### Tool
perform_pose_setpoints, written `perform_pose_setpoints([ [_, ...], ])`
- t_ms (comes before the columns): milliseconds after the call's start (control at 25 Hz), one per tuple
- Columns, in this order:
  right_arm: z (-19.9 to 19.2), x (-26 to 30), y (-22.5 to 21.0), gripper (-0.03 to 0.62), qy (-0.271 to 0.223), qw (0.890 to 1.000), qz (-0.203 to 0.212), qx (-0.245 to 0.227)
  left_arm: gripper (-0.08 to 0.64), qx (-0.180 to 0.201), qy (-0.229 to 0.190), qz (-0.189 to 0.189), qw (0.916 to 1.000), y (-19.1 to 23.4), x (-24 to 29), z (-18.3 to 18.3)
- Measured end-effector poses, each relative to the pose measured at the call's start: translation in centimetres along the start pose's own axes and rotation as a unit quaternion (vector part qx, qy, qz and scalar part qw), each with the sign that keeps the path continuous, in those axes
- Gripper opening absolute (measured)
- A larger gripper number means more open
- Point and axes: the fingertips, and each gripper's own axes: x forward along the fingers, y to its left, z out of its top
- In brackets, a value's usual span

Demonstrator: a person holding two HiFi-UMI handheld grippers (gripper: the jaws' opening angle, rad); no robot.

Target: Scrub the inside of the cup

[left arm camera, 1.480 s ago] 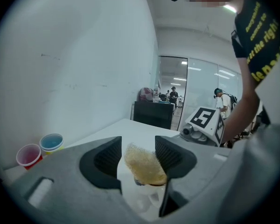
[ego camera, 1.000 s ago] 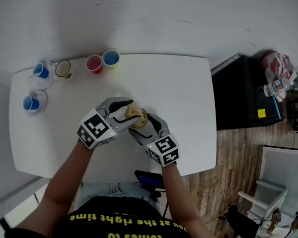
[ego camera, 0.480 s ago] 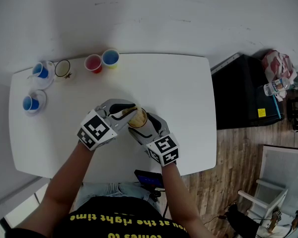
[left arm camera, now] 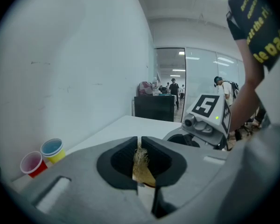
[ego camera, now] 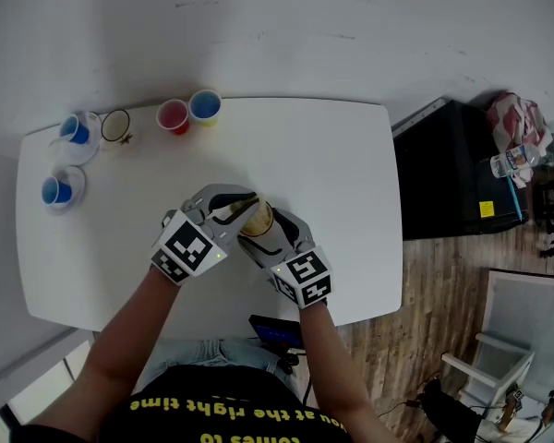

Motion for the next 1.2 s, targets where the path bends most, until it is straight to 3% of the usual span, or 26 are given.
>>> perform_pose_setpoints([
  [200,0.1,0.0,-0.1,0.373,-0.002,1.0,0.0,-0.001,0.028,0.02,0.015,0.017,0.9995,0.1,0.2,-0.5],
  [760,0.2,0.1,0.0,0.373,-0.003,1.0,-0.001,-0.003,0.028,0.011,0.012,0.013,0.9998,-1.9,-0.3,0.2],
  [1200,0.3,0.2,0.1,0.371,-0.001,1.0,0.001,-0.007,0.027,0.026,0.027,0.043,0.9983,-1.0,0.8,-0.5],
])
